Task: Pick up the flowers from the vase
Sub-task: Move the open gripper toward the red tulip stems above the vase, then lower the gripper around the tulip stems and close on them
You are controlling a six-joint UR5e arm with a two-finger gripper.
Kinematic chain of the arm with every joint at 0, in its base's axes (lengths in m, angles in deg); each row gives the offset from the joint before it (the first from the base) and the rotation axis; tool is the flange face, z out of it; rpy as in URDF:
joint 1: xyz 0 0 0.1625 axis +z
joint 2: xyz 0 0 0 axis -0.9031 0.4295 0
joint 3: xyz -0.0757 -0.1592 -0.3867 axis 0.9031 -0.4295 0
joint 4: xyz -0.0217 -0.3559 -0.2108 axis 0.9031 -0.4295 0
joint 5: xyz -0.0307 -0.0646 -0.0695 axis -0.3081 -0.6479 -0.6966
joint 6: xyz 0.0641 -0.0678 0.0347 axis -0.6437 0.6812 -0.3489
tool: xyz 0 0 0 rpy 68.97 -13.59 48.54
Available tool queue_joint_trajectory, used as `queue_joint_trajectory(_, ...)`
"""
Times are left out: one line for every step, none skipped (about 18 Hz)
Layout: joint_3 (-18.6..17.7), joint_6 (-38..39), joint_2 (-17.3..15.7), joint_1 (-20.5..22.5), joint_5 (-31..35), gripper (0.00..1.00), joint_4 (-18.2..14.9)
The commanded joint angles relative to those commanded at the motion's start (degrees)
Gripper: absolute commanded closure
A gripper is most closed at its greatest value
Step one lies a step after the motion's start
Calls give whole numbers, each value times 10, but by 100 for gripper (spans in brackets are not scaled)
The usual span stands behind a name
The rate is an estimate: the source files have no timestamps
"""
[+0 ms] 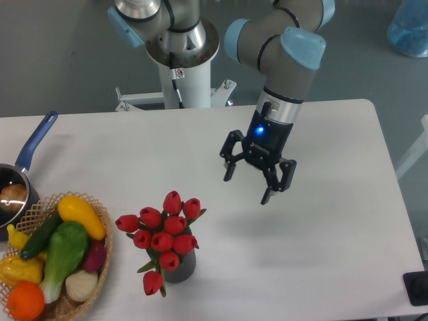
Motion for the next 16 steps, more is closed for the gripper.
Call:
queue_joint_trajectory(0,1,9,-11,0,0,-1)
queue_joint_trajectory(0,5,15,-23,0,0,-1)
queue_joint_trajectory(2,12,18,-32,0,0,-1)
queue_joint_trajectory(4,20,25,-40,-1,0,-1)
queue_joint_trajectory(7,24,29,-48,-1,0,-1)
queue_joint_trajectory(7,28,30,-53,-3,0,-1)
queue_joint_trajectory(11,40,32,-51,-15,0,-2)
queue_joint_trajectory(16,73,33,-49,-38,0,-2)
queue_joint_trajectory(23,102,39,-48,-68,0,-1)
queue_joint_trajectory(35,113,54,-49,-96,0,3)
queue_joint_trajectory(44,116,64,-50,-111,1,6)
queue_joint_trajectory(48,116,67,-50,-115,4,9)
queue_joint_trajectory(50,117,67,-49,-115,7,10)
queue_joint_trajectory(51,118,68,-50,-115,7,10)
queue_joint_trajectory(53,119,71,-51,-115,8,10)
queue_joint_trajectory(54,119,76,-53,-115,10,11)
